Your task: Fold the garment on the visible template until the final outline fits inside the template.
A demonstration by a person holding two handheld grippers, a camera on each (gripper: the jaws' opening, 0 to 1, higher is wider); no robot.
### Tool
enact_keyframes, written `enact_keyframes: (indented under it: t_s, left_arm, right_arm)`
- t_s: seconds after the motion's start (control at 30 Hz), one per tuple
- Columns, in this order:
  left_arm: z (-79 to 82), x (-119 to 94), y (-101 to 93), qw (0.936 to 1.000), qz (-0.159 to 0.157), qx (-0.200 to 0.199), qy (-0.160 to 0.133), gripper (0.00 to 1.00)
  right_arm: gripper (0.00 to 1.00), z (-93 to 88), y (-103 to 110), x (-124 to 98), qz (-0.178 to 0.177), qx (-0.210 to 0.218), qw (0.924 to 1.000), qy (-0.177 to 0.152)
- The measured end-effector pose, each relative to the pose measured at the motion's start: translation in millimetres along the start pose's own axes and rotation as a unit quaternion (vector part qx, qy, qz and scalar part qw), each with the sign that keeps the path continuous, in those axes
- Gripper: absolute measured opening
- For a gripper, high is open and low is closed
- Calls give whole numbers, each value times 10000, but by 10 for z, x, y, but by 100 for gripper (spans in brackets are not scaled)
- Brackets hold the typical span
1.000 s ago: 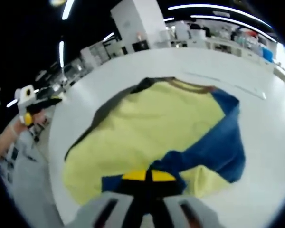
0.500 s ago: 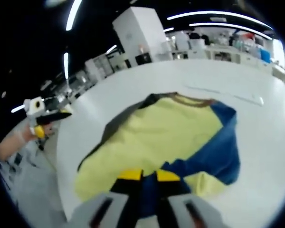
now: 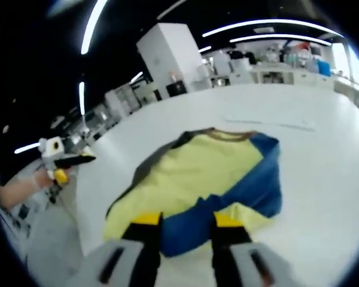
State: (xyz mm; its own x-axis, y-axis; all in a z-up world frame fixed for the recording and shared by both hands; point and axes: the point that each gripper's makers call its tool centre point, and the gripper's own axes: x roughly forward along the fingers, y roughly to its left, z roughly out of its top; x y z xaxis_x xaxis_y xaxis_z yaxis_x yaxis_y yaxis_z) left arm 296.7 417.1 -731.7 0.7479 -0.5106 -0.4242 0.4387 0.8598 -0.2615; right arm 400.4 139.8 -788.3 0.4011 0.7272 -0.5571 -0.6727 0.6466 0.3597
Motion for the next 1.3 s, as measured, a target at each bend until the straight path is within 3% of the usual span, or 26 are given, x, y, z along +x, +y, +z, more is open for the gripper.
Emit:
enact_keyframes:
  t_s: [0.27, 0.67, 0.87, 1.13, 1.3]
  left_arm:
    - [-3, 5, -24, 10000, -31, 8, 1, 88]
    - [-32, -19, -48, 10000, 2, -59, -12, 87]
    - [-57, -42, -12, 10000, 24, -84, 13, 87]
    - [-79, -55, -3, 9999, 39, -114, 3, 87]
    - [-77, -53, 19, 9999, 37, -110, 5, 87]
  right_arm:
    - [38, -61, -103, -61, -90, 114, 9999, 7]
    - [26, -175, -190, 20, -247, 310, 9991, 127]
    - [19, -157, -191, 69, -299, 325, 9989, 127]
    - [1, -158, -228, 84, -386, 402, 9983, 159]
    - [0, -120, -188, 42, -399, 426, 9982, 102]
